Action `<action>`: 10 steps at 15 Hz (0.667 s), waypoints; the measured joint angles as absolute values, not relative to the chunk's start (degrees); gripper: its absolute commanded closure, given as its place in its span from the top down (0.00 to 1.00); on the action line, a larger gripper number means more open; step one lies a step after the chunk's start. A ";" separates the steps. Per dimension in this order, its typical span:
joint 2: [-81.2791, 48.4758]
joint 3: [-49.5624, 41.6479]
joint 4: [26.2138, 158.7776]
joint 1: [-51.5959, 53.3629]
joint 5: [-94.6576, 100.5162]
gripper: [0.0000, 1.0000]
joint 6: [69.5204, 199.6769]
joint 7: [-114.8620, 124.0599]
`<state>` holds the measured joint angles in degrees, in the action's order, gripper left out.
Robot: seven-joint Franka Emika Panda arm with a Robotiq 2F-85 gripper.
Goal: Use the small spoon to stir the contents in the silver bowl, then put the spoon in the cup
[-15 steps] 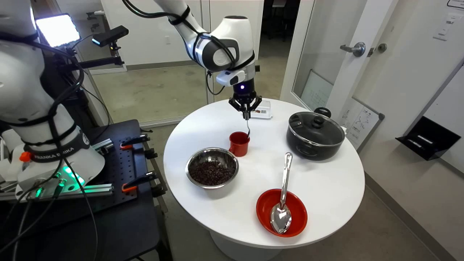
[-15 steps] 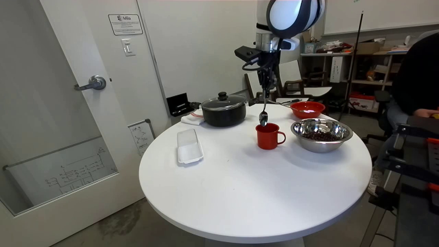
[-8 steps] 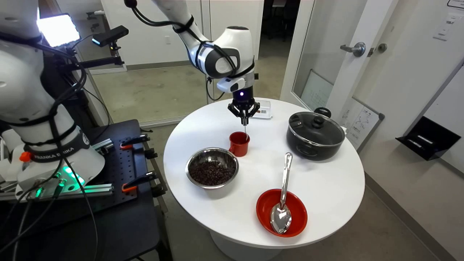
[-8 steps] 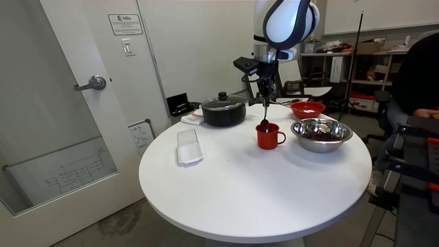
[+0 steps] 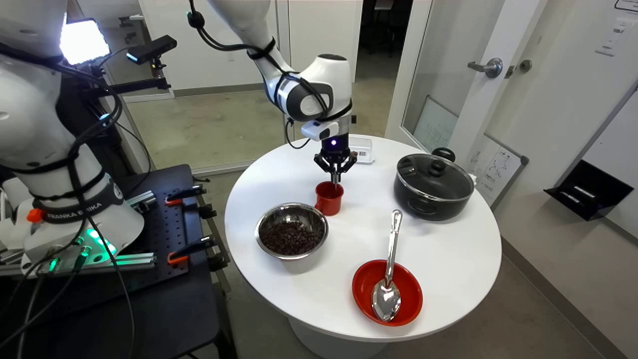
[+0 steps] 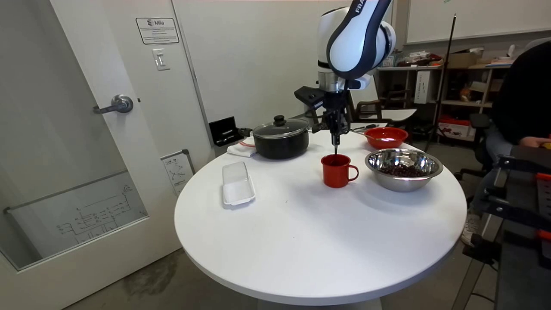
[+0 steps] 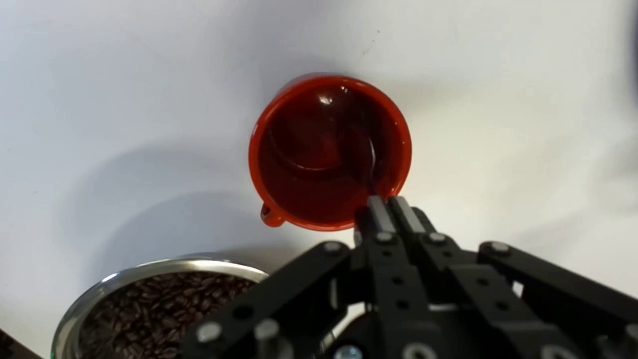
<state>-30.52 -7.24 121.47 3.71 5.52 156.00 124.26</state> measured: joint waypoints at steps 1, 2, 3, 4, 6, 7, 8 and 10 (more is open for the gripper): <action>-30.66 -7.24 121.26 3.71 5.13 0.01 155.98 123.87; -30.79 -7.24 121.05 3.71 4.79 0.01 155.97 123.54; -30.93 -7.24 120.82 3.71 4.54 0.01 155.93 123.34; -31.07 -7.24 120.60 3.71 4.38 0.01 155.91 123.19; -31.32 -7.24 120.09 3.72 4.16 0.01 155.53 122.93; -31.41 -7.24 119.85 3.72 4.12 0.01 155.26 122.85; -31.48 -7.24 119.64 3.73 4.11 0.01 155.00 122.81; -31.64 -7.24 119.24 3.76 4.11 0.01 154.44 122.76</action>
